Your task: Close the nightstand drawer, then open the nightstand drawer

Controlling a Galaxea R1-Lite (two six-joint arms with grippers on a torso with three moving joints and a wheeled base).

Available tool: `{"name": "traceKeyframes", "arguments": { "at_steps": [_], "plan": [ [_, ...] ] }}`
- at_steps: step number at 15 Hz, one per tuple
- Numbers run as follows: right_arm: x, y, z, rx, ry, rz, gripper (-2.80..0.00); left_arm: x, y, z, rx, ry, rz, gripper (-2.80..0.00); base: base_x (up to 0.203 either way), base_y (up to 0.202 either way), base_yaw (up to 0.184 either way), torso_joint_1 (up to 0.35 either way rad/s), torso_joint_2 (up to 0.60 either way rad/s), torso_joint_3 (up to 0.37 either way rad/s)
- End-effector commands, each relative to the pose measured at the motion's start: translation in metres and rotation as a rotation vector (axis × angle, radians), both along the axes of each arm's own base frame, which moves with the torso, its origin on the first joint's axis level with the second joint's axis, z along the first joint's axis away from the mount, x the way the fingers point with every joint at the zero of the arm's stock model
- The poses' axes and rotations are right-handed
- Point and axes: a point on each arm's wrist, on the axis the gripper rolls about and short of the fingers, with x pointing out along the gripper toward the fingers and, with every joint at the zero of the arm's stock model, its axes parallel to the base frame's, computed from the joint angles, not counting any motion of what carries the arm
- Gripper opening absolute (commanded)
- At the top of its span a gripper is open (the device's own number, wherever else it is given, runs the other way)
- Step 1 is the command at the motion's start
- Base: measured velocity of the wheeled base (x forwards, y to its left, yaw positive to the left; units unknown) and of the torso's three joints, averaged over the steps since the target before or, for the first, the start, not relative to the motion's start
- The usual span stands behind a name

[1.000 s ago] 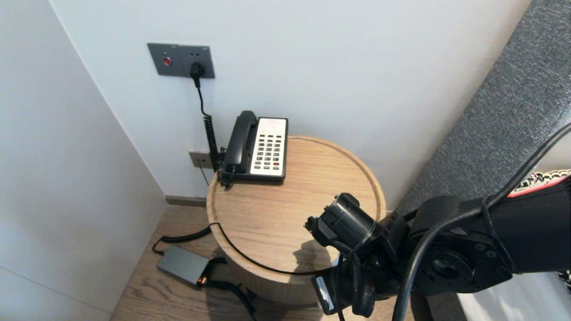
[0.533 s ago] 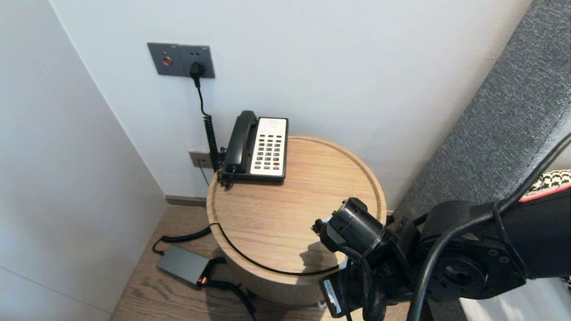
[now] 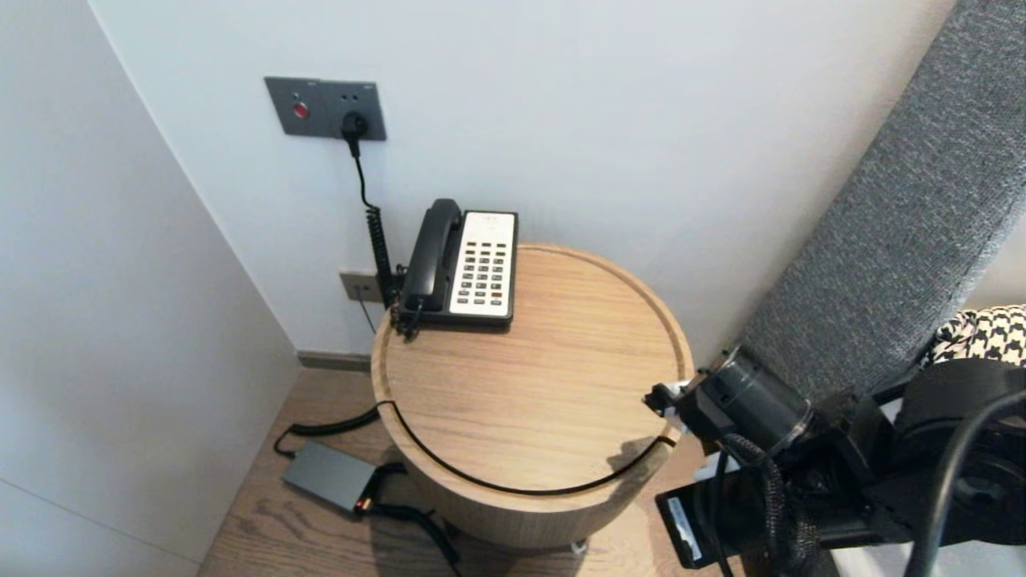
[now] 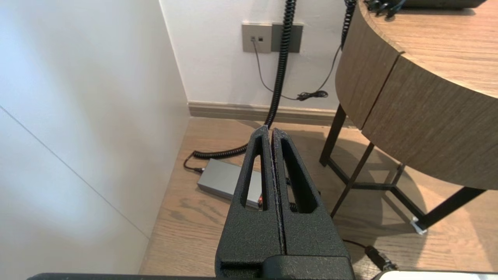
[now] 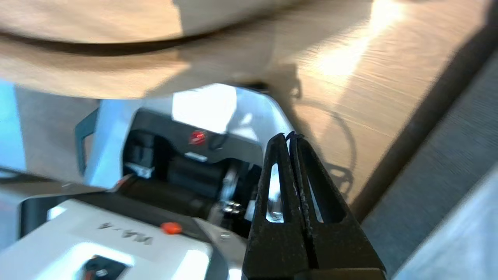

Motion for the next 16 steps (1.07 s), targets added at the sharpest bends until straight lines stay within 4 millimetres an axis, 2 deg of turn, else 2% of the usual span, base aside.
{"name": "traceKeyframes", "arguments": {
  "at_steps": [1,4,6,9,12,14,16],
  "plan": [
    [-0.006,-0.033,0.011,0.018,-0.040,-0.073,-2.80,0.001,0.000,-0.003,0.000,0.011,0.001,-2.80,0.000,0.000,0.000,0.000,0.00,0.000],
    [-0.006,-0.075,0.017,-0.001,-0.081,-0.183,-2.80,0.001,0.000,-0.003,0.000,0.011,0.001,-2.80,0.000,0.000,0.000,0.000,0.00,0.000],
    [-0.013,-0.105,0.020,-0.026,-0.114,-0.256,-2.80,0.001,0.000,-0.003,0.000,0.011,0.001,-2.80,0.000,0.000,0.000,0.000,0.00,0.000],
    [-0.030,-0.133,0.028,-0.052,-0.188,-0.313,-2.80,0.001,0.000,-0.003,0.000,0.011,0.001,-2.80,0.000,0.000,0.000,0.000,0.00,0.000],
    [-0.051,-0.145,0.044,-0.035,-0.294,-0.346,-2.80,0.001,0.000,-0.003,0.000,0.011,0.001,-2.80,0.000,0.000,0.000,0.000,0.00,0.000],
    [-0.072,-0.148,0.055,-0.003,-0.382,-0.341,-2.80,0.001,0.000,-0.003,0.000,0.011,0.001,-2.80,0.000,0.000,0.000,0.000,0.00,0.000],
    [-0.097,-0.152,0.053,0.016,-0.445,-0.327,-2.80,0.001,0.000,-0.003,0.000,0.011,0.001,-2.80,0.000,0.000,0.000,0.000,0.00,0.000]
  ]
}}
